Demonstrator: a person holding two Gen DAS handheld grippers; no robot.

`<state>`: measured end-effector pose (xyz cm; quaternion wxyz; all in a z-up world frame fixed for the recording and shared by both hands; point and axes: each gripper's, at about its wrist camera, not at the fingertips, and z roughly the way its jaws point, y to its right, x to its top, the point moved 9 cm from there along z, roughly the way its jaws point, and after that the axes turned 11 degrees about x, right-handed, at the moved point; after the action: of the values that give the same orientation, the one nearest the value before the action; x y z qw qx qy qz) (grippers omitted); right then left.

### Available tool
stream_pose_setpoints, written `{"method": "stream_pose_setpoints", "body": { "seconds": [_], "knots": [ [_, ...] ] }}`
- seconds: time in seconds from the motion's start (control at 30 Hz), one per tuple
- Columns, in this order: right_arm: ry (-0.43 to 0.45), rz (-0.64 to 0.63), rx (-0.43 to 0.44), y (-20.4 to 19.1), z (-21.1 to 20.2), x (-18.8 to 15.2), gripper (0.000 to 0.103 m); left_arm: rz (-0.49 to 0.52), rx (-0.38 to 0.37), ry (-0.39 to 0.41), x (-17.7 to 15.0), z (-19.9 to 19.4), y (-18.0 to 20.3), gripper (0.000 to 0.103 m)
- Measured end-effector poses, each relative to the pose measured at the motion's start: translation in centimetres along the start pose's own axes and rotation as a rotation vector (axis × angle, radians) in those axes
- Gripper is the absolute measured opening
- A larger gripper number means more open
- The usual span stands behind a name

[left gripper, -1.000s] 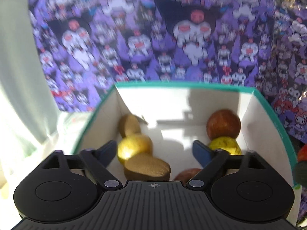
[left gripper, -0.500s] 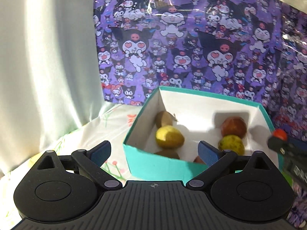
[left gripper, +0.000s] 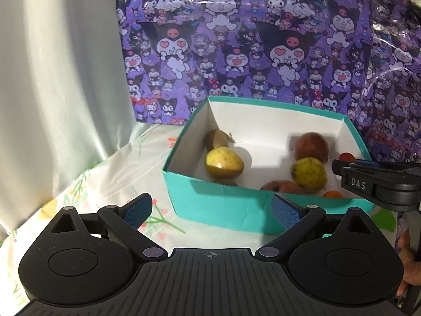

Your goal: Organize fruits

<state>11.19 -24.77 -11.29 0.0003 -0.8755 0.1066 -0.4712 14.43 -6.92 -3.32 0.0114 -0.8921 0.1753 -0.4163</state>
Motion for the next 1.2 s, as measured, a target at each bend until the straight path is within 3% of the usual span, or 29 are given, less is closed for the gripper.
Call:
{"method": "stream_pose_setpoints", "body": {
  "seconds": [0.2,0.27,0.33,0.4,0.63,0.87,1.07,1.2],
  "knots": [
    [-0.028,0.006,0.0,0.1,0.6,-0.2,0.026,0.028,0.013,-0.041,-0.5,0.6,0.6,0.1],
    [-0.034,0.007,-0.002,0.2,0.6,-0.1,0.038,0.036,0.01,-0.046,-0.6,0.7,0.7,0.1],
    [-0.038,0.007,-0.004,0.2,0.6,-0.1,0.057,0.045,0.009,-0.054,-0.8,0.6,1.0,0.1],
    [-0.031,0.012,-0.01,0.3,0.4,0.0,0.063,0.055,0.002,-0.053,-0.8,0.5,1.2,0.1],
    [-0.027,0.059,-0.007,0.4,-1.7,0.3,0.102,0.073,-0.031,-0.053,-0.9,0.1,2.0,0.1],
    [-0.119,0.093,-0.061,0.9,-4.5,-1.1,0.103,0.103,0.021,-0.076,-1.1,-0.1,2.0,0.101],
    [-0.278,0.035,-0.113,0.6,-5.0,-2.1,0.103,0.193,0.024,-0.167,-1.4,0.0,2.7,0.1],
    [-0.338,0.084,-0.137,1.2,-5.0,-2.2,0.103,0.228,0.033,-0.234,-1.1,0.0,2.9,0.1]
  ]
}}
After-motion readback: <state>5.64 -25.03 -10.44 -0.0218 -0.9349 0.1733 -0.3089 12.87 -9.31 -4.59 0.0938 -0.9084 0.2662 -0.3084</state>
